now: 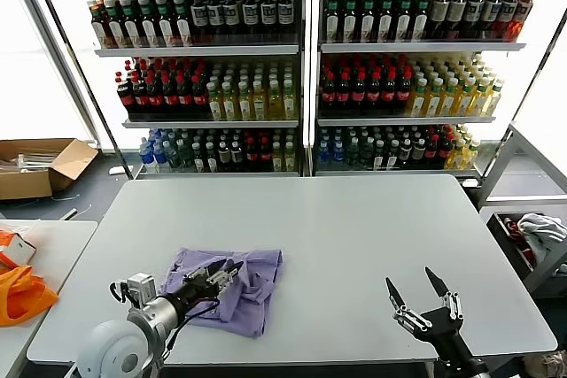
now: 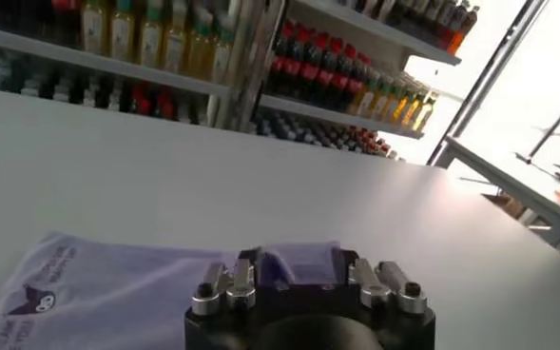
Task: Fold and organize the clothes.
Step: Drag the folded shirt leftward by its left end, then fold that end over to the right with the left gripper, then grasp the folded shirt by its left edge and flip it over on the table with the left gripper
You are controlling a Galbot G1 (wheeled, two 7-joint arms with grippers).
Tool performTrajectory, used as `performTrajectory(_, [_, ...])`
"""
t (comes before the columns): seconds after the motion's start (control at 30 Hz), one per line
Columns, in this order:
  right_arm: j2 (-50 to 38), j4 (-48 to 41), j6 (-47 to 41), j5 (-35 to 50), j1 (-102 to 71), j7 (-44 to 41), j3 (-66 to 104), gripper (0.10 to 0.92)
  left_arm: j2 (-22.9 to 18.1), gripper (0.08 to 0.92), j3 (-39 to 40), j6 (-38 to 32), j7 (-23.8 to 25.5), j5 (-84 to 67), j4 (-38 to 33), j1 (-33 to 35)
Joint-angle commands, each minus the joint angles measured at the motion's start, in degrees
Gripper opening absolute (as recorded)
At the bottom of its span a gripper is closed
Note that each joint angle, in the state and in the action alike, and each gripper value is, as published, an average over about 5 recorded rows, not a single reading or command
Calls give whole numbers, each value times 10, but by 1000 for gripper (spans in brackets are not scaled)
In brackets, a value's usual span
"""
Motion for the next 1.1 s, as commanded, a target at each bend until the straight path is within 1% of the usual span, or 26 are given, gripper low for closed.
performTrajectory(0.03, [-1,0,1,-2,2,1,-8,823,-3,565,-141,0,-76,-92,-97,24])
performTrajectory(0.13, [-2,-2,2,-2,1,1,-11,823,-9,652,-200,10,-57,-30,-61,41])
performTrajectory(0.2, [-2,-3,3,-2,2,0,-13,823,-15,704,-222,8,-31,37,-27,61])
performTrajectory(0.27, [-3,-4,3,-2,3,0,-15,823,-22,761,-230,-4,-5,87,2,86])
performTrajectory(0.33, [-4,-4,3,-2,5,1,-15,823,-30,800,-227,-15,13,108,22,107])
performTrajectory(0.43, [-8,-6,2,-2,8,1,-16,823,-47,820,-213,-29,25,128,42,123])
performTrajectory(0.57, [-12,-5,1,-1,9,1,-15,823,-68,822,-189,-44,39,159,81,118])
performTrajectory(0.7, [-14,-4,-1,2,8,3,-14,823,-76,823,-169,-46,46,162,117,98])
performTrajectory(0.87, [-13,-3,-1,3,10,6,-12,823,-87,817,-150,-48,42,166,122,84])
performTrajectory(0.97, [-11,-3,-1,5,10,8,-11,823,-93,776,-144,-48,42,167,124,82])
performTrajectory(1.1, [-10,-5,-1,6,10,8,-11,823,-95,669,-136,-47,47,160,129,81])
